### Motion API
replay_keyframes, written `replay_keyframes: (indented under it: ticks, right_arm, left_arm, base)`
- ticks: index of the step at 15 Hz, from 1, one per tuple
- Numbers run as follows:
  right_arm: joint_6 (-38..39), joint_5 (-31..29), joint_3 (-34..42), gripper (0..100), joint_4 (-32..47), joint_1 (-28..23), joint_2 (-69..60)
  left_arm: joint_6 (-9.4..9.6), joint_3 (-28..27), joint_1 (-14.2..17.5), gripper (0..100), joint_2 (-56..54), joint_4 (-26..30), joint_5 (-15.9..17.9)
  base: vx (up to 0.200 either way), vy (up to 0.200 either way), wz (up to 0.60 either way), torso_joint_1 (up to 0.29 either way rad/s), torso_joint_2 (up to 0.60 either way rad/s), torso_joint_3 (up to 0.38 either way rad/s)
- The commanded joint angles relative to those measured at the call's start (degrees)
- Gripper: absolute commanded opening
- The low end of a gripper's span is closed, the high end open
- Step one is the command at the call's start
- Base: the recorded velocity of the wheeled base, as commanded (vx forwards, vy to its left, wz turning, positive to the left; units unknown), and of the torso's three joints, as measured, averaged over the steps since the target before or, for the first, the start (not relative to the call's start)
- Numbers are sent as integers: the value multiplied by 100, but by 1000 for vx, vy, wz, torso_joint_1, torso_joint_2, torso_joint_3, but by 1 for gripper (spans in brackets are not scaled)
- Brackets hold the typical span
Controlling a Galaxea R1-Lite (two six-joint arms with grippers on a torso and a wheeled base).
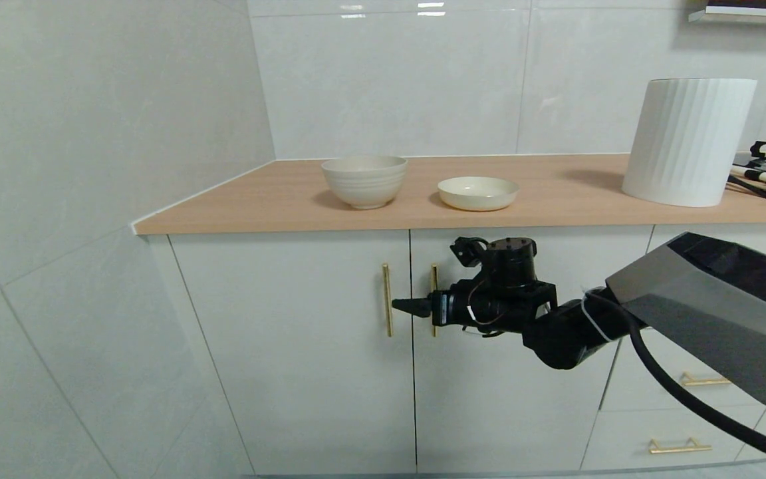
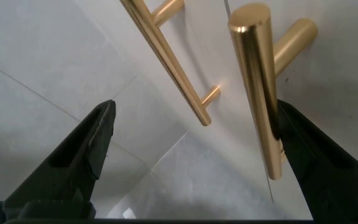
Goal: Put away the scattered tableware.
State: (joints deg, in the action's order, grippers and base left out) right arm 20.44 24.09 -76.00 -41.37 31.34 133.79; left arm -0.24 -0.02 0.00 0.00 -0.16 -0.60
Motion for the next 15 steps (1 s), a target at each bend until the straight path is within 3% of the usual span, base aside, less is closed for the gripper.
replay_keyframes:
  ticks: [1,8,13,15]
  right_arm:
    - [3,17,23,100,7,47,-11]
    - [162,149,331,100,7,135,-248]
    - [153,562,1131,100,-29,170,-828]
    - [144,597,1597,100,-450,214,-951]
  left_arm:
    - [-2,2,0,100,0,-2,-2]
    - [-2,2,0,100,0,-2,-2]
    - [-2,2,0,100,0,-2,-2]
    - [-2,2,0,100,0,-2,-2]
  base:
    - [0,0,0,0,0,0]
    - [0,0,0,0,0,0]
    - [0,0,0,0,0,0]
    - [0,0,0,0,0,0]
